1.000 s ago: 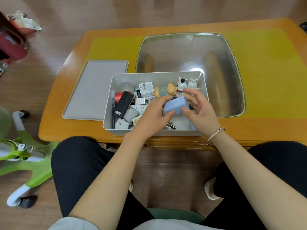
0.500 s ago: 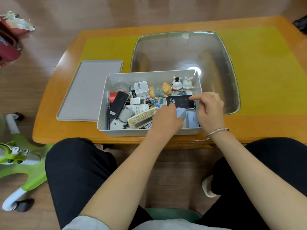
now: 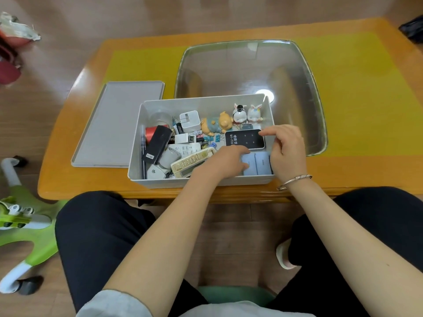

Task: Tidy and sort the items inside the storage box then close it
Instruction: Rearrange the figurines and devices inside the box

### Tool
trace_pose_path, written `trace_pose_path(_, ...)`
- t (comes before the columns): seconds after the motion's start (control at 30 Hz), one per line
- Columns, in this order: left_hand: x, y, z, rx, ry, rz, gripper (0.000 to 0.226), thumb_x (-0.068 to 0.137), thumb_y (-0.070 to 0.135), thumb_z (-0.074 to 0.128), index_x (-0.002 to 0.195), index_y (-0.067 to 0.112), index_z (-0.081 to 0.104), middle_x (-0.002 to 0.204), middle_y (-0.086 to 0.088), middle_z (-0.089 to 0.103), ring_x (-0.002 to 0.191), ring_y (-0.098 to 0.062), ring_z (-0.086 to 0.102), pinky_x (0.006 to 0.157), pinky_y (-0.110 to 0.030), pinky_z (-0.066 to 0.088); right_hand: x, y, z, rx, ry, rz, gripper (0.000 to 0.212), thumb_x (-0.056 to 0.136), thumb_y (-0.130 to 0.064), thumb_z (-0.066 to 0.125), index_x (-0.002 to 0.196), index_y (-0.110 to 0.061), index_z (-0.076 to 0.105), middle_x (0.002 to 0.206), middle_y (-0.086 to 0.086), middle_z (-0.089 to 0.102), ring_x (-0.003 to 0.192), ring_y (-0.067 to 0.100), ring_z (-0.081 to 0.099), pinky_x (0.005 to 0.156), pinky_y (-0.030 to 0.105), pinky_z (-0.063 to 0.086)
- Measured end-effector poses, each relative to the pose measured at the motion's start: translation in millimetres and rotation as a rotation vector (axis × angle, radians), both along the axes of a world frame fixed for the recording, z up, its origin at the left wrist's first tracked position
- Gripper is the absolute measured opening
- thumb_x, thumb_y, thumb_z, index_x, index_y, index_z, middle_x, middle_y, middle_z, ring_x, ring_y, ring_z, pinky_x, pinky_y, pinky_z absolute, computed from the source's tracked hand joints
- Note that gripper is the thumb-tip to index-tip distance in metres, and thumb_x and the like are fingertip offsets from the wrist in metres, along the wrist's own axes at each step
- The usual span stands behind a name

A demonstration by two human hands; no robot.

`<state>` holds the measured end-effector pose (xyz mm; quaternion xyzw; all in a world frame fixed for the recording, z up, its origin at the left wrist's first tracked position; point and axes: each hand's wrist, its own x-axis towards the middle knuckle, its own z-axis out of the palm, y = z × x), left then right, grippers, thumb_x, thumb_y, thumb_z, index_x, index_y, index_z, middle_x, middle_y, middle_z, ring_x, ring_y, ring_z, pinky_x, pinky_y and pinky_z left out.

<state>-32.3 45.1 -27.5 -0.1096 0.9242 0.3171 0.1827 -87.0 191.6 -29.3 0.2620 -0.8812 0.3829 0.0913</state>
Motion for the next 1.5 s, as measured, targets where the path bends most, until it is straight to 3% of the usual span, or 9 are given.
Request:
trace_pose_path(0.2, -8.8, 4.2, -5.1, 0.017, -0.038, -0.077, 0.051, 0.097, 0.025, 0.053, 0.145, 0.031, 0.037, 0.143, -0.014, 0.033, 0.122, -0.031, 0.047, 0.099, -0.034, 0.036, 1.6, 0.4, -1.7, -0.005, 0.022, 0.001, 0.036, 0.085, 0.012, 0.043, 0.097, -0.009, 0.07, 0.098, 0.006, 0.068, 0.105, 0.027, 0.053, 0.089, 0.036, 0.043)
trace_pose_path(0.33, -10.6, 4.3, -8.5, 0.026, -0.016, -0.07, 0.05, 0.095, 0.025, 0.056, 0.143, 0.03, 0.041, 0.144, -0.013, 0.035, 0.12, -0.03, 0.05, 0.091, -0.03, 0.036, 0.5, -0.2, -2.7, 0.0, 0.028, 0.003, 0.037, 0.084, 0.014, 0.043, 0.096, -0.008, 0.07, 0.095, 0.007, 0.068, 0.104, 0.025, 0.052, 0.086, 0.019, 0.036)
trace_pose_path(0.57, -7.4, 0.7, -10.5, 0.059, 0.029, -0.042, 0.05, 0.095, 0.017, 0.056, 0.141, 0.029, 0.044, 0.147, -0.009, 0.039, 0.13, -0.026, 0.045, 0.099, -0.031, 0.037, 0.3, -1.7, -3.4, 0.003, 0.019, -0.009, 0.036, 0.084, 0.014, 0.044, 0.094, -0.009, 0.07, 0.094, 0.005, 0.067, 0.103, 0.024, 0.051, 0.084, 0.015, 0.033)
trace_pose_path(0.77, -6.4, 3.8, -8.4, 0.035, 0.053, -0.058, 0.052, 0.095, 0.015, 0.055, 0.144, 0.027, 0.04, 0.146, -0.01, 0.039, 0.131, -0.026, 0.043, 0.104, -0.035, 0.036, 0.6, -2.3, -2.0, 0.035, 0.003, -0.001, 0.037, 0.084, 0.014, 0.045, 0.094, -0.01, 0.071, 0.097, 0.007, 0.068, 0.106, 0.024, 0.05, 0.085, 0.018, 0.035)
trace_pose_path(0.87, 1.3, 2.5, -2.8, 0.032, 0.118, -0.015, 0.05, 0.096, 0.018, 0.054, 0.144, 0.025, 0.04, 0.143, -0.01, 0.037, 0.126, -0.026, 0.045, 0.101, -0.031, 0.035, 0.1, -1.4, 0.1, 0.05, 0.015, 0.007, 0.038, 0.083, 0.013, 0.045, 0.094, -0.012, 0.07, 0.097, 0.006, 0.068, 0.105, 0.025, 0.051, 0.089, 0.031, 0.041)
trace_pose_path(1.1, 38.7, -18.1, 18.7, -0.027, 0.398, 0.091, 0.035, 0.095, 0.023, 0.057, 0.13, 0.021, 0.056, 0.13, 0.0, 0.05, 0.094, -0.008, 0.053, 0.087, -0.022, 0.042, 6.1, -14.5, 11.0, 0.189, 0.153, -0.003, 0.026, 0.084, -0.002, 0.055, 0.098, -0.021, 0.067, 0.105, -0.004, 0.067, 0.106, 0.022, 0.05, 0.085, 0.03, 0.025)
trace_pose_path(1.3, 73.8, -61.0, 26.4, -0.111, 0.595, 0.288, 0.018, 0.093, 0.014, 0.058, 0.108, 0.018, 0.067, 0.111, 0.0, 0.06, 0.104, -0.016, 0.055, 0.094, -0.033, 0.044, 10.0, -47.6, 18.6, 0.195, 0.019, 0.185, 0.025, 0.086, -0.009, 0.058, 0.109, -0.017, 0.063, 0.111, 0.002, 0.063, 0.109, 0.024, 0.05, 0.096, 0.029, 0.031)
trace_pose_path(1.4, 84.3, -83.3, 24.0, -0.253, 0.62, 0.422, 0.021, 0.092, 0.014, 0.057, 0.11, 0.02, 0.066, 0.119, 0.0, 0.059, 0.114, -0.02, 0.047, 0.1, -0.037, 0.037, 3.6, -75.4, 21.4, 0.315, -0.062, 0.218, 0.029, 0.088, -0.019, 0.059, 0.117, -0.018, 0.058, 0.116, 0.002, 0.062, 0.113, 0.026, 0.048, 0.099, 0.041, 0.036)
trace_pose_path(1.5, 93.3, -102.1, 16.5, -0.442, 0.589, 0.631, 0.032, 0.089, 0.017, 0.058, 0.121, 0.02, 0.059, 0.131, -0.003, 0.05, 0.122, -0.025, 0.038, 0.1, -0.04, 0.031, -8.2, -106.6, 20.7, 0.423, -0.107, 0.232, 0.033, 0.089, -0.027, 0.058, 0.12, -0.017, 0.057, 0.119, 0.006, 0.061, 0.116, 0.029, 0.047, 0.099, 0.042, 0.036)
